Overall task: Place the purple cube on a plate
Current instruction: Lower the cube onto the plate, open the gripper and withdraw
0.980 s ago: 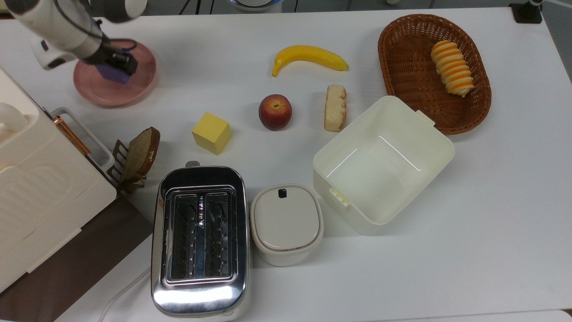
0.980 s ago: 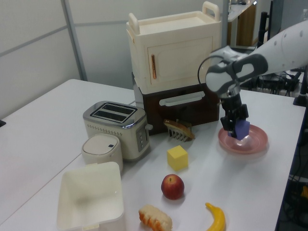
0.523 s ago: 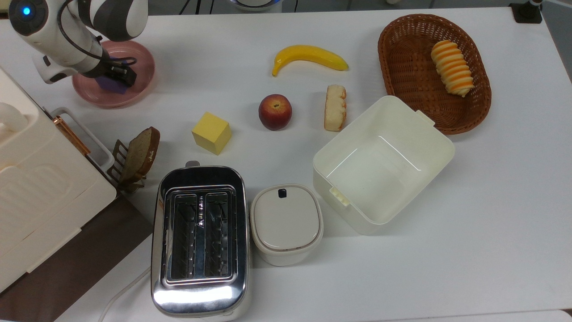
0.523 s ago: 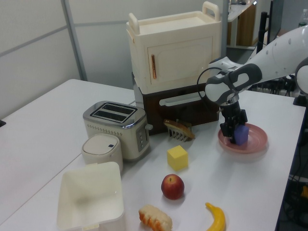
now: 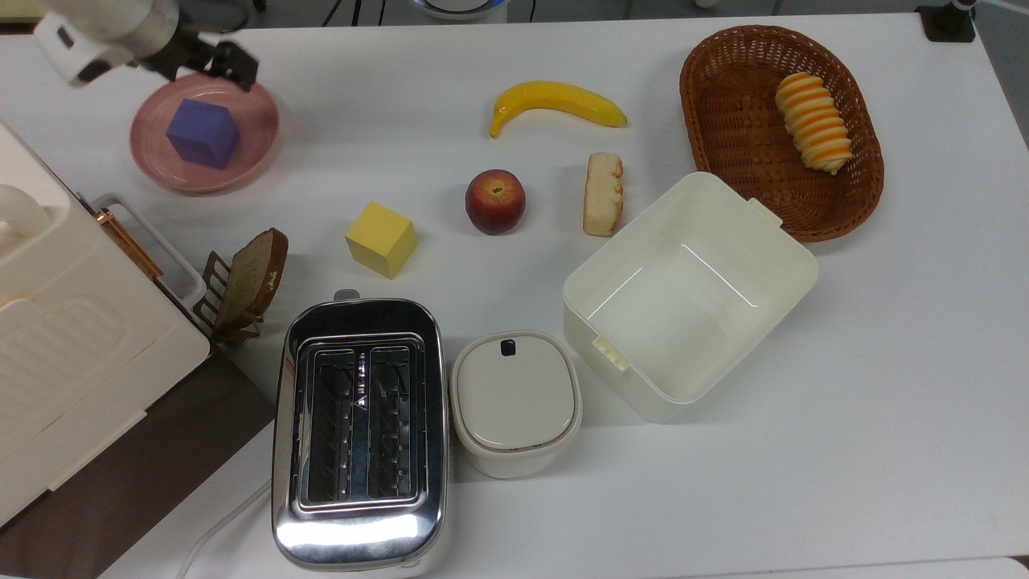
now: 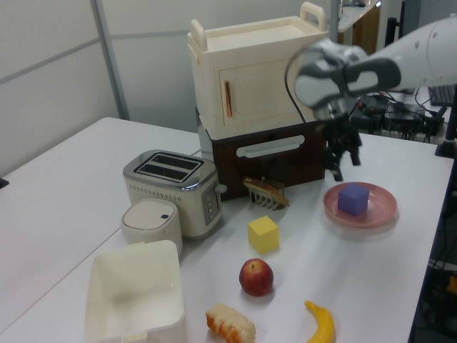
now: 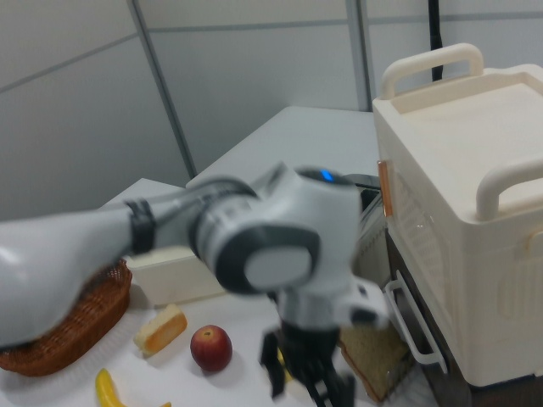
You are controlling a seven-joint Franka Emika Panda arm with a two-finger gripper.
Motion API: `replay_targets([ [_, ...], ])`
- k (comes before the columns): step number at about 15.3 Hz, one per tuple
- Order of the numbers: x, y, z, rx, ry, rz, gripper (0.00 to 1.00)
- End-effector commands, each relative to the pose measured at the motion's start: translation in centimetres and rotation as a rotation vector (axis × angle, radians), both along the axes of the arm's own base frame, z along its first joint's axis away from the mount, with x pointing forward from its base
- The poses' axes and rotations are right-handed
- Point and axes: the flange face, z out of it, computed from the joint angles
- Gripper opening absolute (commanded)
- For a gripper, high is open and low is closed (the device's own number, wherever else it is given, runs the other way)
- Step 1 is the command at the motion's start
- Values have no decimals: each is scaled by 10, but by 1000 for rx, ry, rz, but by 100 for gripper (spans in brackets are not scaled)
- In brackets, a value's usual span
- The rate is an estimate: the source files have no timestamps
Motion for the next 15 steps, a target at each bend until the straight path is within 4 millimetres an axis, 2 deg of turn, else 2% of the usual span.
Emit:
replay_targets([
  [1,36,103,50,-6,-55,96,100],
  [4,43,176,85,22,-142,134,100],
  [6,45,206,100,23,-195,101,100],
  [9,55,254,109,-31,-257,0,100],
  [11,54,268,113,-32,-266,8,100],
  [15,54,271,125,-29,-283,7,100],
])
